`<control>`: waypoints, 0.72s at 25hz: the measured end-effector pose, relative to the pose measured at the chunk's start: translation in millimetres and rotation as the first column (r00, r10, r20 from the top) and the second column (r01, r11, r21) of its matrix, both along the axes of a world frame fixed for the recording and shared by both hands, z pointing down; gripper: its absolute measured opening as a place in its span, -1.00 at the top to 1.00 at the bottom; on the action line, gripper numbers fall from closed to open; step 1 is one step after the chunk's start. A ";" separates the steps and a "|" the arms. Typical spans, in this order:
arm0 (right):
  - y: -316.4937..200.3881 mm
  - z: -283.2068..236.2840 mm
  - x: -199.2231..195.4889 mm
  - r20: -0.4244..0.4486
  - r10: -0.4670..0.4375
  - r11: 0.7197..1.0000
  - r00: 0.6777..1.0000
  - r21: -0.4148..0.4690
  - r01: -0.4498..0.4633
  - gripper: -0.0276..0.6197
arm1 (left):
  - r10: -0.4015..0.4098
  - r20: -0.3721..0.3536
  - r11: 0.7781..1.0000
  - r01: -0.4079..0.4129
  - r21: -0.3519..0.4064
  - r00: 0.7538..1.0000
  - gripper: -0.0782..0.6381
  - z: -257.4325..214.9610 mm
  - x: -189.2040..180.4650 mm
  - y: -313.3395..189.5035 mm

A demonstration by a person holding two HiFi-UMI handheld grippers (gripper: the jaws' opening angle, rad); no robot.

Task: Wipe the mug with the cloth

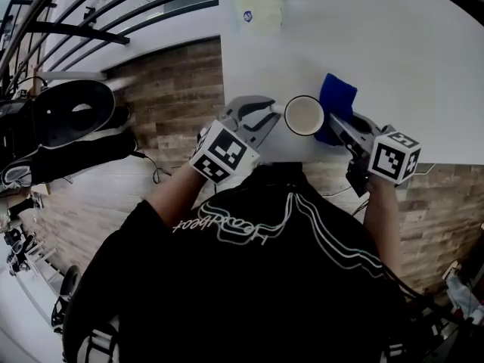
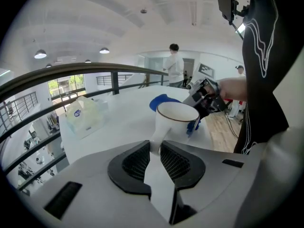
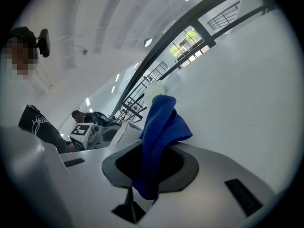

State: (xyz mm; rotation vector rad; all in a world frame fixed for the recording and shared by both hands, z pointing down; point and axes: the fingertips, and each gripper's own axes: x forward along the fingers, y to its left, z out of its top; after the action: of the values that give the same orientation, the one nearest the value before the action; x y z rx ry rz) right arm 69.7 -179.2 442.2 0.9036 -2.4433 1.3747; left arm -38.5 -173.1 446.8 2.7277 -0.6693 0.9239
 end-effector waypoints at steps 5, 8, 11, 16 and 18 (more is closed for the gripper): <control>-2.2 12.6 -2.9 -0.078 -0.057 0.998 0.995 -0.026 0.056 0.72 | -0.013 -0.013 1.000 0.013 -0.003 1.000 0.58 -1.6 0.5 -3.9; -3.0 16.6 -3.7 -0.085 -0.082 0.996 0.993 -0.039 0.078 0.72 | -0.019 -0.020 1.000 0.019 -0.002 1.000 0.58 -2.4 0.6 -8.0; -2.4 14.9 0.3 -0.076 -0.110 0.994 0.991 -0.034 0.108 0.72 | -0.019 -0.020 1.000 0.019 0.002 1.000 0.58 -2.9 1.8 -9.4; -4.2 -3.3 12.4 -0.002 -0.120 0.992 0.993 0.041 0.120 0.72 | -0.016 -0.015 1.000 0.016 0.008 1.000 0.58 4.0 -1.1 -6.8; -7.6 -12.2 17.7 0.042 -0.115 0.991 0.992 0.072 0.112 0.72 | -0.021 -0.013 1.000 0.021 0.012 1.000 0.58 8.1 -1.4 -7.6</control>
State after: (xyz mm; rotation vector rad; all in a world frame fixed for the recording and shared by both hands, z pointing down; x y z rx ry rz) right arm 87.4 -186.8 430.0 0.7418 -2.5478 1.2934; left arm -39.8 -180.7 454.9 2.7290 -0.7014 0.9004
